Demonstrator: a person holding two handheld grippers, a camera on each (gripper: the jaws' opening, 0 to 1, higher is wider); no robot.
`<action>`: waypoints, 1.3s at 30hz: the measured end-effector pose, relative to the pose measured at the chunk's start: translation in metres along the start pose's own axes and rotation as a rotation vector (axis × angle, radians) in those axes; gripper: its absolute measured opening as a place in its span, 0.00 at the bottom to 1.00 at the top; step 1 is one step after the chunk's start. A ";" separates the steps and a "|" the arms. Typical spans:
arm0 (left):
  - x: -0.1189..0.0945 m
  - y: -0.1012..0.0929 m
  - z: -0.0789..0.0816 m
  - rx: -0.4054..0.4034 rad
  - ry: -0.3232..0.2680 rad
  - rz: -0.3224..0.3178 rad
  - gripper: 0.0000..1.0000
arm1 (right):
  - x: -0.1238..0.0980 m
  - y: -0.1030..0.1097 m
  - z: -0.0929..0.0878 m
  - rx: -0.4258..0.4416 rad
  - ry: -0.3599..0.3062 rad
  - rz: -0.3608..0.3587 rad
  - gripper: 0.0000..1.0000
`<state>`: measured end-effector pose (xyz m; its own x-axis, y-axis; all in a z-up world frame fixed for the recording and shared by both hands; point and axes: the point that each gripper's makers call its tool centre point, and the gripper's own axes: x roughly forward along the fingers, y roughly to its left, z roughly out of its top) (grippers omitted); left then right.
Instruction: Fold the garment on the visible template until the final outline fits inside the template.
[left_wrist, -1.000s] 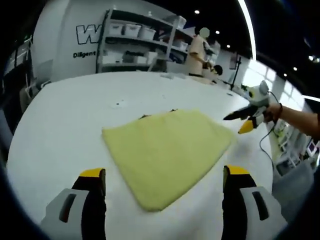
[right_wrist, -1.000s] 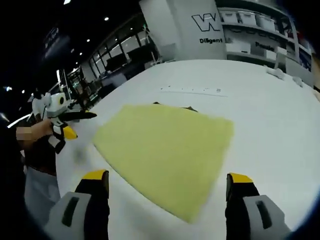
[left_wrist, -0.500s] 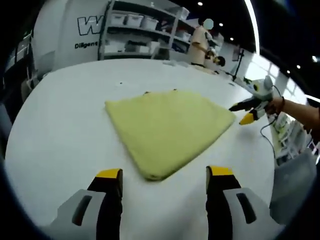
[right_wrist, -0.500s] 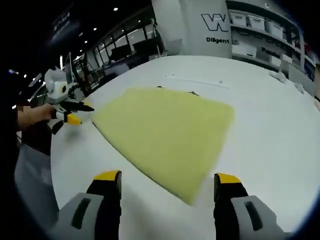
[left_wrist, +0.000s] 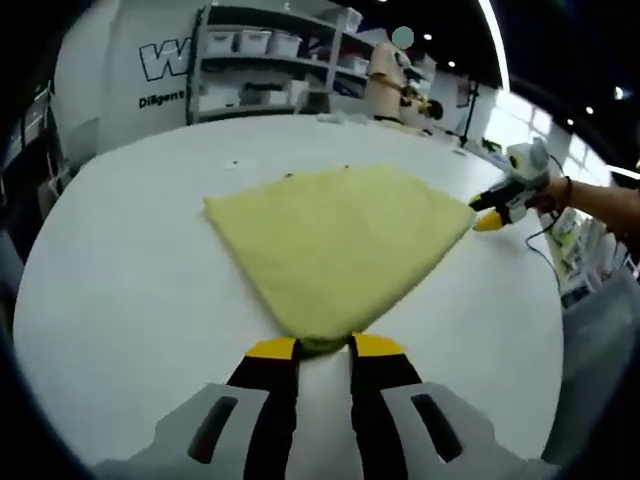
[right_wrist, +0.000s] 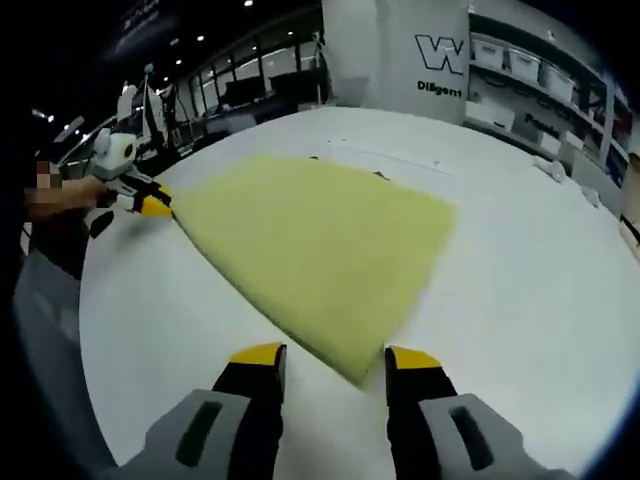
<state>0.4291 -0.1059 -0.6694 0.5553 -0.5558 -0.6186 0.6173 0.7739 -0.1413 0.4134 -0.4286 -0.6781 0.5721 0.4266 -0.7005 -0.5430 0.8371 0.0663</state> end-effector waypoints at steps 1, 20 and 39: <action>0.001 0.001 -0.001 -0.012 0.001 0.005 0.11 | 0.000 0.000 0.000 0.000 -0.001 -0.001 0.27; -0.016 0.001 -0.006 0.120 0.008 -0.048 0.00 | -0.008 -0.001 0.001 -0.033 0.033 -0.030 0.00; -0.066 -0.009 -0.039 0.149 0.049 -0.081 0.00 | -0.022 0.050 -0.018 -0.027 0.076 0.053 0.00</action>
<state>0.3652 -0.0640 -0.6569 0.4751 -0.5961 -0.6473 0.7365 0.6719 -0.0782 0.3626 -0.4020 -0.6720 0.4945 0.4417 -0.7486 -0.5880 0.8043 0.0861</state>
